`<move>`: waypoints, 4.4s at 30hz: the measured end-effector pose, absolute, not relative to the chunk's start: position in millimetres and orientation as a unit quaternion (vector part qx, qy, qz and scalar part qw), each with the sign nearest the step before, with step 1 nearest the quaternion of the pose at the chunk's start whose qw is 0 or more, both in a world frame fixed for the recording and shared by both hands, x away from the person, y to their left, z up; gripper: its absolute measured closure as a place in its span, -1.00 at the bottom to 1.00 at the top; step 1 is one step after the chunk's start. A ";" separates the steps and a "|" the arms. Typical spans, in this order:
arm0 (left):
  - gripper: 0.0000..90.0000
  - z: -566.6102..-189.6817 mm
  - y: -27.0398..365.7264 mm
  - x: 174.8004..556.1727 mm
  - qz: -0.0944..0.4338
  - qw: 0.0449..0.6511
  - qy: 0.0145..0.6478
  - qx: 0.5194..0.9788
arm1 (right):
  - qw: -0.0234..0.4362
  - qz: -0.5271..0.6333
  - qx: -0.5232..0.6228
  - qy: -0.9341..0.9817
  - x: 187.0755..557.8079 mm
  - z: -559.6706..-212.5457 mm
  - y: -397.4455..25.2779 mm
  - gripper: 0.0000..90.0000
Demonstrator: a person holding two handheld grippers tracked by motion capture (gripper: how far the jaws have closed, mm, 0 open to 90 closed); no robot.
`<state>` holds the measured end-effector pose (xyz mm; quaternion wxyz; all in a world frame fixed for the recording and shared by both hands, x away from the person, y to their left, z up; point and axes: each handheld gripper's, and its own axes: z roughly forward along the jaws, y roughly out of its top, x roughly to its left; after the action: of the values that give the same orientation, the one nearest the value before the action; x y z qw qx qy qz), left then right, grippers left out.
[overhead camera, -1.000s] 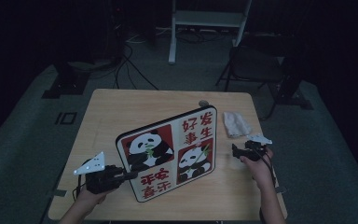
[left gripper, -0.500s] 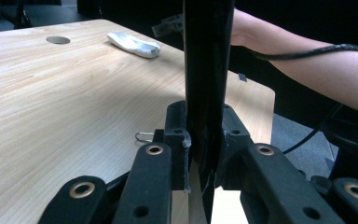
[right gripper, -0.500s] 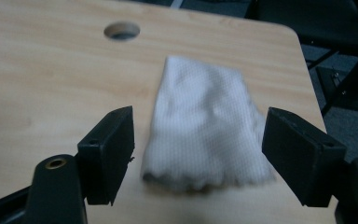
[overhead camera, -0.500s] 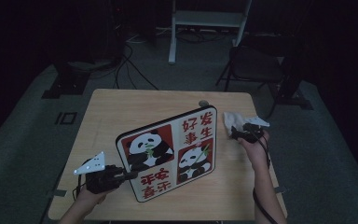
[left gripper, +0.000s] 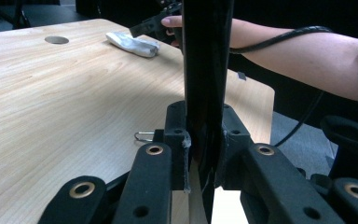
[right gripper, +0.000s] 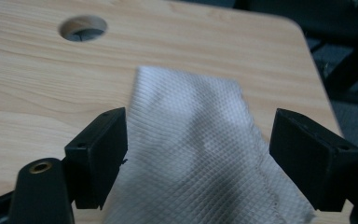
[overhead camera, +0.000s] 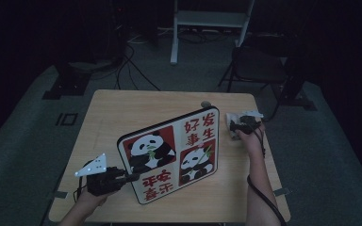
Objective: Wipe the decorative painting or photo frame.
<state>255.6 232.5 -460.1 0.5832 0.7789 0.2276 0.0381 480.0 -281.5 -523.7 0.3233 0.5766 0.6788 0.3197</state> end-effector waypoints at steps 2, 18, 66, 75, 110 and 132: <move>0.75 -460.6 232.6 255.7 0.035 0.585 0.228 0.778 | 0.316 0.315 0.587 0.676 484.3 -530.1 -284.7 -0.58; 0.75 -461.4 232.6 256.3 0.029 0.587 0.227 0.777 | 0.270 0.303 0.606 0.684 492.4 -550.4 -283.4 -0.46; 0.75 -460.6 230.1 253.0 0.033 0.582 0.233 0.778 | 0.277 0.468 0.522 0.657 338.2 -427.2 -289.7 0.71; 0.76 -461.1 228.5 252.8 0.030 0.584 0.233 0.777 | 0.288 0.528 0.471 0.645 309.1 -379.5 -275.7 0.71; 0.76 -461.4 228.5 252.2 0.032 0.585 0.232 0.777 | 0.283 0.548 0.382 0.689 311.2 -352.9 -188.9 0.71; 0.74 -461.4 228.6 251.6 0.035 0.583 0.229 0.779 | 0.278 0.525 0.386 0.706 312.3 -371.0 -182.1 0.72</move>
<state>251.6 228.6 -461.4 0.5825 0.7790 0.2294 0.0352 312.3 -182.1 -371.0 0.2777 0.3862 0.7060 0.5247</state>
